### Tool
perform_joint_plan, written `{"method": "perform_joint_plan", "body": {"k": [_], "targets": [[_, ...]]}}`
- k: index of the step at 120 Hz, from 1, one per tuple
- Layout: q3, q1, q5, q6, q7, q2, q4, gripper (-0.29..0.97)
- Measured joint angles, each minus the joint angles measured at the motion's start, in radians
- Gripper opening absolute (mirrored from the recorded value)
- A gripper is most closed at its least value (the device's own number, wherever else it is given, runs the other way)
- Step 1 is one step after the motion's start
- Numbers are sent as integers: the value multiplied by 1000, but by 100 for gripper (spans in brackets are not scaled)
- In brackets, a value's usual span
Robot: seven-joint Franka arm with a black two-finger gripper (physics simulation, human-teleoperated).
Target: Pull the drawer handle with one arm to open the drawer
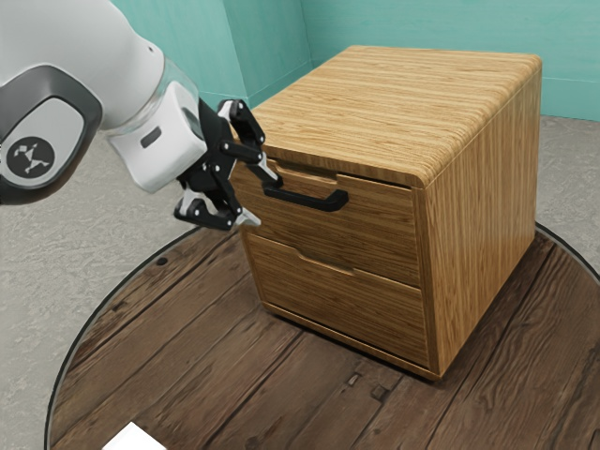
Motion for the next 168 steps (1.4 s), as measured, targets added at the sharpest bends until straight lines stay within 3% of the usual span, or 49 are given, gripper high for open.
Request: {"method": "perform_joint_plan", "body": {"k": [26, 79, 168], "targets": [[34, 1, 0, 46, 67, 27, -2, 28], [36, 0, -65, 91, 149, 97, 4, 23], [61, 2, -67, 118, 184, 137, 19, 20]]}}
